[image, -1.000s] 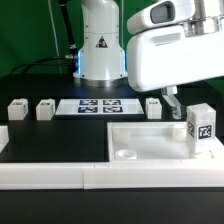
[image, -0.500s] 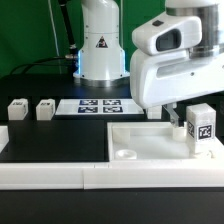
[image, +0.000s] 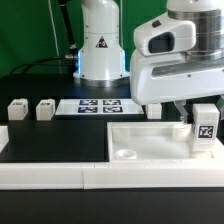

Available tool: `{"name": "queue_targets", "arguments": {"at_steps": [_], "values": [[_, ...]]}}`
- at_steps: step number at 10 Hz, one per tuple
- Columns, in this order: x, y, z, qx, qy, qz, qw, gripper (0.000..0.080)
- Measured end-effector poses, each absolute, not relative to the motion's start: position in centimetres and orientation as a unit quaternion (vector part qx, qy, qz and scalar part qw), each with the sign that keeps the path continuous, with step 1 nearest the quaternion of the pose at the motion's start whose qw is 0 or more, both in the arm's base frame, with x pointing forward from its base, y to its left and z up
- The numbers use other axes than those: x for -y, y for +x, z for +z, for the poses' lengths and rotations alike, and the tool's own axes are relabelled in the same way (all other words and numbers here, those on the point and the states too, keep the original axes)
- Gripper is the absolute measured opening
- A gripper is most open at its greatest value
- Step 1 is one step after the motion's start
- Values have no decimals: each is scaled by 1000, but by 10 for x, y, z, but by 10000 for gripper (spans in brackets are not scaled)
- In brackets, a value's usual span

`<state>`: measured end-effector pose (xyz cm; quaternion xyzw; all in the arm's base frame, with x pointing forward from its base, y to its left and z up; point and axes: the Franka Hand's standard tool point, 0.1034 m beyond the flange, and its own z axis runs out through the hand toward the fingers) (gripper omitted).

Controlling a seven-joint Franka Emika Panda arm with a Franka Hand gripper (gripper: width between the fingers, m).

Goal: Assemble square table

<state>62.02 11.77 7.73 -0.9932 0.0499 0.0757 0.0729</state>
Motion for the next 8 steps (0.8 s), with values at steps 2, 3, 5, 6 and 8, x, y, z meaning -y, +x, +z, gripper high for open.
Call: {"name": "queue_targets", "arguments": {"at_steps": [2, 3, 5, 6, 8], "values": [[-119, 620, 77, -113, -988, 80, 69, 296], [-121, 621, 76, -164, -982, 74, 65, 296], [-127, 615, 73, -273, -959, 46, 60, 296], [-129, 616, 72, -330, -941, 42, 60, 296], [-135, 619, 70, -460, -884, 31, 76, 297]]}}
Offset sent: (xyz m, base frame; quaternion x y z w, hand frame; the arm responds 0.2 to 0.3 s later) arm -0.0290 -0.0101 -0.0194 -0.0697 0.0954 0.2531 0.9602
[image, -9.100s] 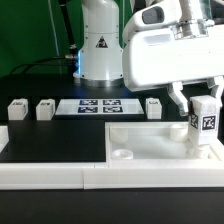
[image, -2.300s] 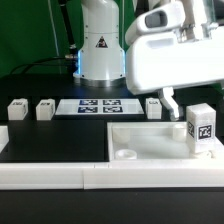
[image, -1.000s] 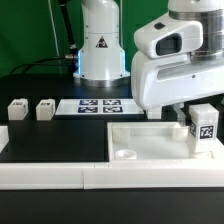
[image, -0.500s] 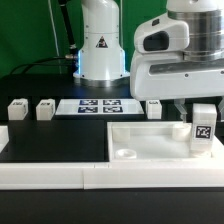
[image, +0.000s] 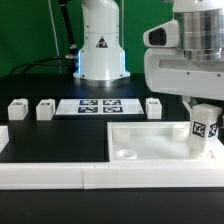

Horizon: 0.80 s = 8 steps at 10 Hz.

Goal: Assemble square table

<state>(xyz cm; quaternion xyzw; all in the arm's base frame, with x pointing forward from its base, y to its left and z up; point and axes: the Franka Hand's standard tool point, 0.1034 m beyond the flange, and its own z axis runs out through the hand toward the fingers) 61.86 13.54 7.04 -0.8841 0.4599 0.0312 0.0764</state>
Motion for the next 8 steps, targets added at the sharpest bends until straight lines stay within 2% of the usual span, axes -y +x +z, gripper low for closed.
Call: {"name": "queue_targets", "arguments": {"at_steps": [4, 5, 7, 8], "values": [[-137, 624, 70, -593, -797, 42, 108, 297], [-138, 623, 70, -587, -801, 42, 109, 297], [-137, 621, 72, -538, -835, 36, 112, 543], [-132, 620, 73, -459, -881, 25, 111, 543]]}}
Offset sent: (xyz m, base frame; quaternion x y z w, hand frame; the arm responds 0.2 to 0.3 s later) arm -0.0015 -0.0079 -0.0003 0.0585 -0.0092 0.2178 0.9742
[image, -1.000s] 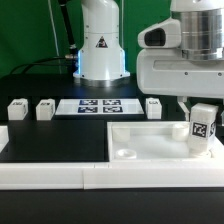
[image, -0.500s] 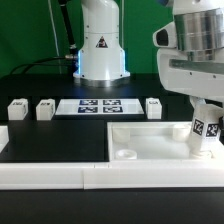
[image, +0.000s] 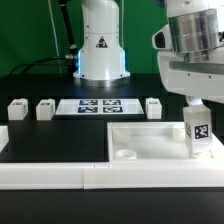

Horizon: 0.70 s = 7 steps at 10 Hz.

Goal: Assemble square table

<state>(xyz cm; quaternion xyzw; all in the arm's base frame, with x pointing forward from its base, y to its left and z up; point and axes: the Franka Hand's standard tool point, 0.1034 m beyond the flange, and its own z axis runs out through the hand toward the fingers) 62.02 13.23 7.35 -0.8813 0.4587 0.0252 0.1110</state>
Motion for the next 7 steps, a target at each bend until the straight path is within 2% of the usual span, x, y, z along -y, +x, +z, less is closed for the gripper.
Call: {"name": "queue_targets", "arguments": {"at_steps": [1, 2, 7], "values": [[-131, 620, 75, -376, -921, 13, 103, 627], [-131, 620, 76, -321, -942, 4, 97, 643], [-125, 621, 74, -132, -987, -15, 94, 649]]}}
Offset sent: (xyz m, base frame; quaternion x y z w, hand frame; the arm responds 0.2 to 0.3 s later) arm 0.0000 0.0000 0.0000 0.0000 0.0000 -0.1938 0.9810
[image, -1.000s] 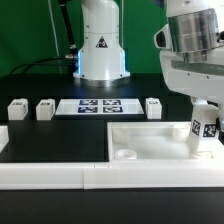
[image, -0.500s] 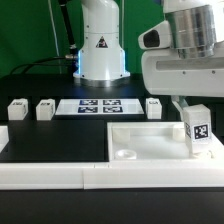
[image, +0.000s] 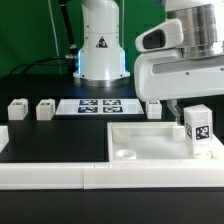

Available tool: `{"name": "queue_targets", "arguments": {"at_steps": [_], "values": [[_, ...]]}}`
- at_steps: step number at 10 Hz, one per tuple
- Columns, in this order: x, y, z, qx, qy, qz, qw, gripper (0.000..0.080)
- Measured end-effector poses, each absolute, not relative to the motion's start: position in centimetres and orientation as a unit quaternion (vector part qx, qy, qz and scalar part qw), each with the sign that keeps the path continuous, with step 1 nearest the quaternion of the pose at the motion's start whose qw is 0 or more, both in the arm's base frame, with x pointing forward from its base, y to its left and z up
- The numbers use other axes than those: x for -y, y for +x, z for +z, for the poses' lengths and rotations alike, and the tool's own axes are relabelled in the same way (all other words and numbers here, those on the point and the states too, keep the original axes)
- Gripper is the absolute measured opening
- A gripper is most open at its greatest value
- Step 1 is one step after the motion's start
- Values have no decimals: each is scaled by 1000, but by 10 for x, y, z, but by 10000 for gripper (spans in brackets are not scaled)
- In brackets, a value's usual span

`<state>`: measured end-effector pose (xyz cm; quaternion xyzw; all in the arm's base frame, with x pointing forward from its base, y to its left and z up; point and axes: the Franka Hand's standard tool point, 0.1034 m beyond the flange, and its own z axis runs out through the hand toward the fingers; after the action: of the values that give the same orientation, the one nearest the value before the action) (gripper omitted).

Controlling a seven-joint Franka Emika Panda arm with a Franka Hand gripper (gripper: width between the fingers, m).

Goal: Assemble square table

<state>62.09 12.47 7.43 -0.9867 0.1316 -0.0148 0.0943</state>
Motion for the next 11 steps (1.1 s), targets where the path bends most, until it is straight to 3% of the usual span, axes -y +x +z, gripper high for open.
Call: {"name": "queue_targets", "arguments": {"at_steps": [3, 11], "values": [[-116, 621, 70, -45, -994, -22, 92, 649], [-106, 630, 75, -24, -995, -31, 87, 649]]}}
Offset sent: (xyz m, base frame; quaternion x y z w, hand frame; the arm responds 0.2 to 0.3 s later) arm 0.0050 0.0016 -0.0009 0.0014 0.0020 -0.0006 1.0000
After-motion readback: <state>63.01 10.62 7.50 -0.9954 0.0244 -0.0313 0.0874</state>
